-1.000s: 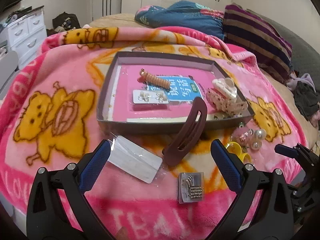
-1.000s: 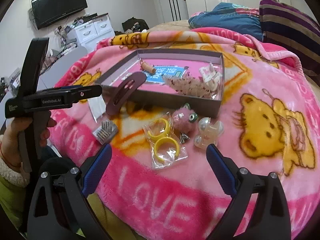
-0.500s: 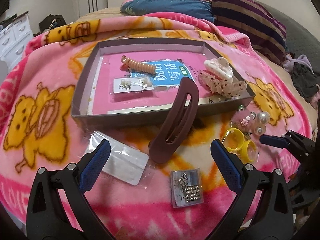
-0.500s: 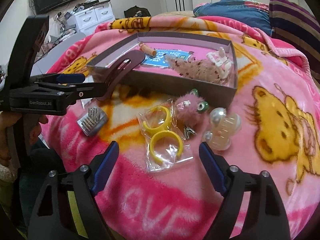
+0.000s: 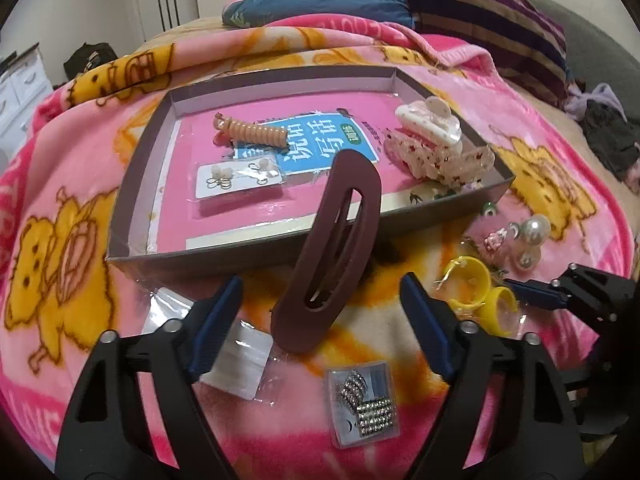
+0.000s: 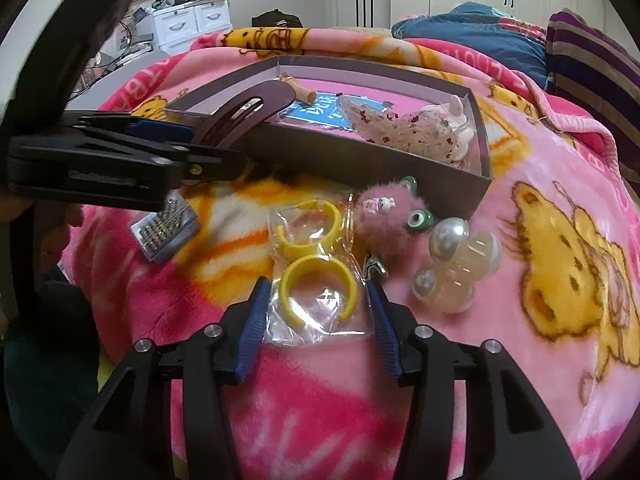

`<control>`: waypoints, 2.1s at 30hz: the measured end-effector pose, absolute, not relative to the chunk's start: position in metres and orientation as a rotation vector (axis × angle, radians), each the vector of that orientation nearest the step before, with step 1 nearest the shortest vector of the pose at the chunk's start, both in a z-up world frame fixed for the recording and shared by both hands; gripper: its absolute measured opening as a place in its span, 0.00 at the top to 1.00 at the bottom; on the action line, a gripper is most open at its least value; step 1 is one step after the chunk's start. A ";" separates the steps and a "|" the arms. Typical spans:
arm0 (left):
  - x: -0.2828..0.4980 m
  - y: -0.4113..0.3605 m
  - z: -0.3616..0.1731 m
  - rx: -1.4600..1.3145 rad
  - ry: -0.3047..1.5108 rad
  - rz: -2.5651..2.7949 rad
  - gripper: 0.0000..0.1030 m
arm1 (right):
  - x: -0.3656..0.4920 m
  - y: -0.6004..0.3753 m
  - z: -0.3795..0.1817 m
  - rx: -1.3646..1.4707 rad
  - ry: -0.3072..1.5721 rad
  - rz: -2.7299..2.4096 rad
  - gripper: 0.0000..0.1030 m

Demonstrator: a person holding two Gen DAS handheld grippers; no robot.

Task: Organize jewelry
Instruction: 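Grasp the maroon hair clip with the left tool while the right grasps the yellow rings bag, then carry the maroon clip over the grey box while the right tool carries the rings bag there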

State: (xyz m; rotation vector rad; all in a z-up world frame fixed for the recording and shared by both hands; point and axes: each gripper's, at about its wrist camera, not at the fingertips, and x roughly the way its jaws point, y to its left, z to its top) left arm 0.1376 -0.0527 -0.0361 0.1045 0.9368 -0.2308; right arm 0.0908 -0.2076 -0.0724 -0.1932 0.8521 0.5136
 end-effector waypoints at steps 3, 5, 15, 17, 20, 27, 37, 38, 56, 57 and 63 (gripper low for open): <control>0.140 -0.056 -0.040 0.123 0.947 -0.232 0.36 | 0.087 -0.212 -0.071 -0.184 0.856 0.527 0.55; 0.142 -0.057 -0.042 0.124 0.951 -0.229 0.38 | 0.083 -0.215 -0.068 -0.167 0.860 0.534 0.55; 0.146 -0.051 -0.042 0.077 0.964 -0.238 0.70 | 0.074 -0.232 -0.053 -0.068 0.863 0.555 0.55; 0.142 -0.050 -0.037 0.064 0.946 -0.246 0.74 | 0.074 -0.235 -0.049 -0.057 0.859 0.551 0.55; 0.136 -0.050 -0.027 0.050 0.916 -0.266 0.76 | 0.072 -0.239 -0.042 -0.040 0.849 0.545 0.55; 0.126 -0.044 -0.013 0.006 0.877 -0.280 0.77 | 0.069 -0.244 -0.029 -0.007 0.829 0.542 0.55; 0.121 -0.032 -0.001 -0.043 0.842 -0.286 0.77 | 0.070 -0.244 -0.016 0.006 0.809 0.531 0.55; 0.121 -0.031 0.001 -0.047 0.837 -0.286 0.77 | 0.070 -0.244 -0.015 0.009 0.807 0.529 0.55; 0.116 -0.005 0.026 -0.131 0.756 -0.272 0.77 | 0.080 -0.237 0.011 0.049 0.749 0.552 0.55; 0.116 -0.004 0.026 -0.135 0.757 -0.270 0.77 | 0.081 -0.236 0.012 0.050 0.746 0.553 0.55; 0.116 0.005 0.029 -0.153 0.745 -0.256 0.77 | 0.087 -0.231 0.021 0.051 0.723 0.556 0.55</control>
